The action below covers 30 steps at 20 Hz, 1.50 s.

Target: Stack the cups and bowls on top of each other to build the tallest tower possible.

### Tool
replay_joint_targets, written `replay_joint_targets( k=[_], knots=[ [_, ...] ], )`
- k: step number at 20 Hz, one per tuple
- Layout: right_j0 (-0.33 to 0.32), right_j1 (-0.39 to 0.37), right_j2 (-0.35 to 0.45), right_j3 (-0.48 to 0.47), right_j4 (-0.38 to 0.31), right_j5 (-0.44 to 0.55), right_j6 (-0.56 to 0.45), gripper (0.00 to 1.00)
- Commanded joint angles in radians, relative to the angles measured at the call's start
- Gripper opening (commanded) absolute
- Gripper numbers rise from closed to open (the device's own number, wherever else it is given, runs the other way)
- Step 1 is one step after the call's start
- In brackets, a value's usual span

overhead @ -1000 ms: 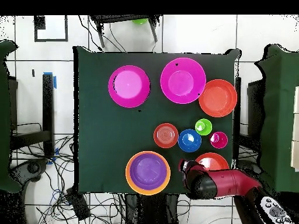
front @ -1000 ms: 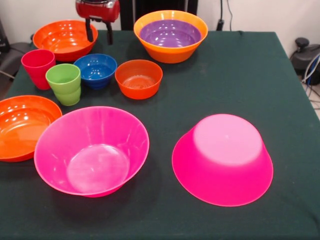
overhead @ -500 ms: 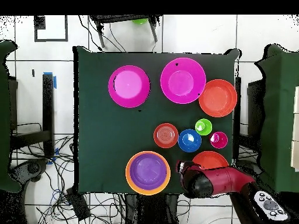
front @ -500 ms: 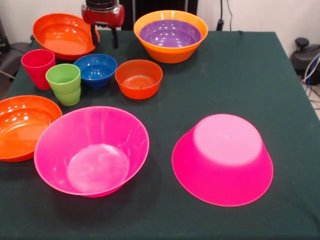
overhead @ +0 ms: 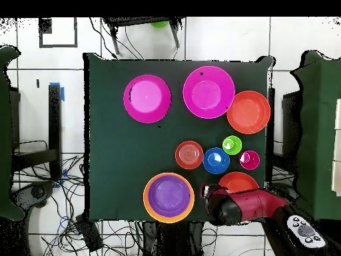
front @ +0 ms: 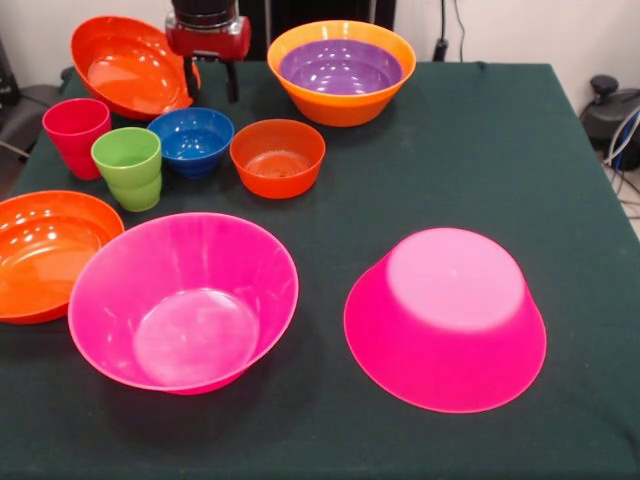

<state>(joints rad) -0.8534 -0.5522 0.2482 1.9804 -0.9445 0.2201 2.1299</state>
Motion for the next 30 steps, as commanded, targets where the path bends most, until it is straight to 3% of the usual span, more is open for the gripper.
replay_joint_targets(
  k=[1,19,30],
  knots=[
    [0.043,-0.008,0.058,-0.071,-0.046,0.043,-0.092,1.00],
    [-0.024,-0.157,0.151,0.014,0.050,0.187,-0.202,1.00],
    [-0.023,-0.068,0.128,-0.029,-0.026,0.162,-0.151,1.00]
  ],
)
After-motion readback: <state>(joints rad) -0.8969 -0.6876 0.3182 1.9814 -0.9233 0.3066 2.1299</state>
